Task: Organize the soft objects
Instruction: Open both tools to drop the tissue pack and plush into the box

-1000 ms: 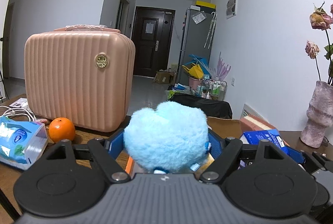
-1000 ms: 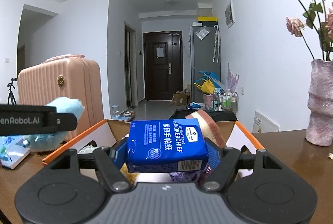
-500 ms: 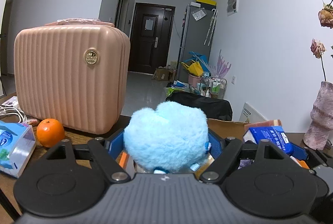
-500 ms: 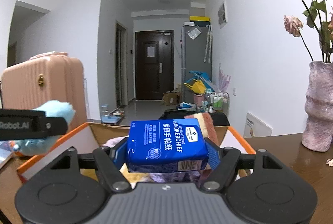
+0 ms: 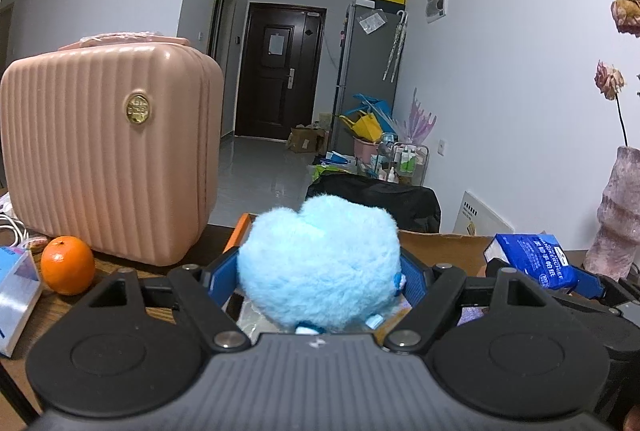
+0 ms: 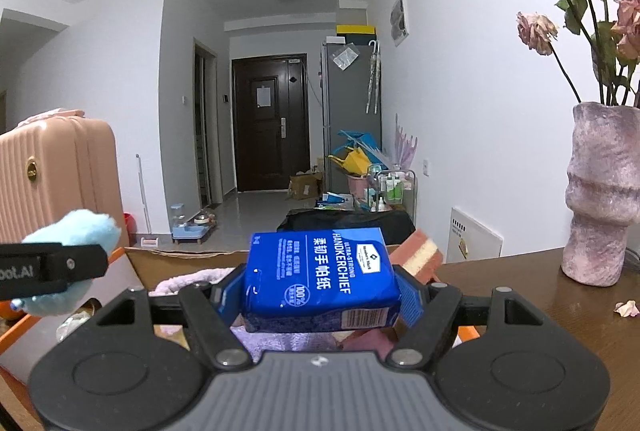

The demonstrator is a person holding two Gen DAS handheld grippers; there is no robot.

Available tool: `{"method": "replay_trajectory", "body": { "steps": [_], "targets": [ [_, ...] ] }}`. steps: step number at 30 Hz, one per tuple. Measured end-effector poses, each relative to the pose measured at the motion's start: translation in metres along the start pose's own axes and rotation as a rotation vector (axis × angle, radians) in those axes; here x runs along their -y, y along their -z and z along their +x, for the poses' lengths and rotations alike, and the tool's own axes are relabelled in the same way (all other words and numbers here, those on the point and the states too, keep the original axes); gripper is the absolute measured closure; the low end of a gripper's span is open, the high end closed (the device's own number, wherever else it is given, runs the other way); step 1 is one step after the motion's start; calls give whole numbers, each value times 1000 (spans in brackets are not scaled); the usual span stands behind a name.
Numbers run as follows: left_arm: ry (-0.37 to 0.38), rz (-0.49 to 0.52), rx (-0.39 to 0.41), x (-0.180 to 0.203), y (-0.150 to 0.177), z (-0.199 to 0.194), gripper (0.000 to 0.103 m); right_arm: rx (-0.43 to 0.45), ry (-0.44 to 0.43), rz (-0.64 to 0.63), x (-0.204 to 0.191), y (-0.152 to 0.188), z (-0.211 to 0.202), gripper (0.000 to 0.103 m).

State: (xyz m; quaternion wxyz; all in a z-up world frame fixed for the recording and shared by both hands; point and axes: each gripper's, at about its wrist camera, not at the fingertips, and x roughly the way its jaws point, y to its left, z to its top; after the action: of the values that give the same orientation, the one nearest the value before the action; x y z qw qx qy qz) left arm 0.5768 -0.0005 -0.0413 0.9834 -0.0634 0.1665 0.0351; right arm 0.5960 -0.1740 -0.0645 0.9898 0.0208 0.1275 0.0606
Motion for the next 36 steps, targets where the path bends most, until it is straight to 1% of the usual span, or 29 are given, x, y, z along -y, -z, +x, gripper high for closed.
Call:
{"method": "replay_trajectory", "body": {
  "steps": [5, 7, 8, 9, 10, 11, 13, 14, 16, 27, 36],
  "targets": [
    [-1, -2, -10, -2, -1, 3, 21, -9, -2, -11, 0, -1, 2, 29],
    [-6, -6, -9, -3, -1, 3, 17, -13, 1, -20, -2, 0, 1, 29],
    [-4, -9, -10, -3, -2, 3, 16, -10, 5, -24, -2, 0, 1, 27],
    [-4, -12, -10, -4, -2, 2, 13, -8, 7, -26, -1, -1, 0, 25],
    [-7, -12, -10, -4, -3, 2, 6, -5, 10, -25, -1, -1, 0, 19],
    [-13, -12, -7, -5, -3, 1, 2, -1, 13, -21, -1, -1, -1, 15],
    [-27, -13, 7, -5, -3, -1, 0, 5, 16, -16, 0, -1, -2, 11],
    [-28, -13, 6, -5, -3, -2, 0, 5, 17, -14, 0, -1, -2, 6],
    [-33, -24, 4, -7, -3, -2, 0, 8, 20, -8, 2, -1, -3, 0],
    [-51, -36, 10, -13, -6, -2, 0, 20, 21, -5, 2, 0, -7, 0],
    [-46, -28, 24, -11, -5, -13, 0, 36, 28, -12, 3, 3, -16, 0]
  ]
}}
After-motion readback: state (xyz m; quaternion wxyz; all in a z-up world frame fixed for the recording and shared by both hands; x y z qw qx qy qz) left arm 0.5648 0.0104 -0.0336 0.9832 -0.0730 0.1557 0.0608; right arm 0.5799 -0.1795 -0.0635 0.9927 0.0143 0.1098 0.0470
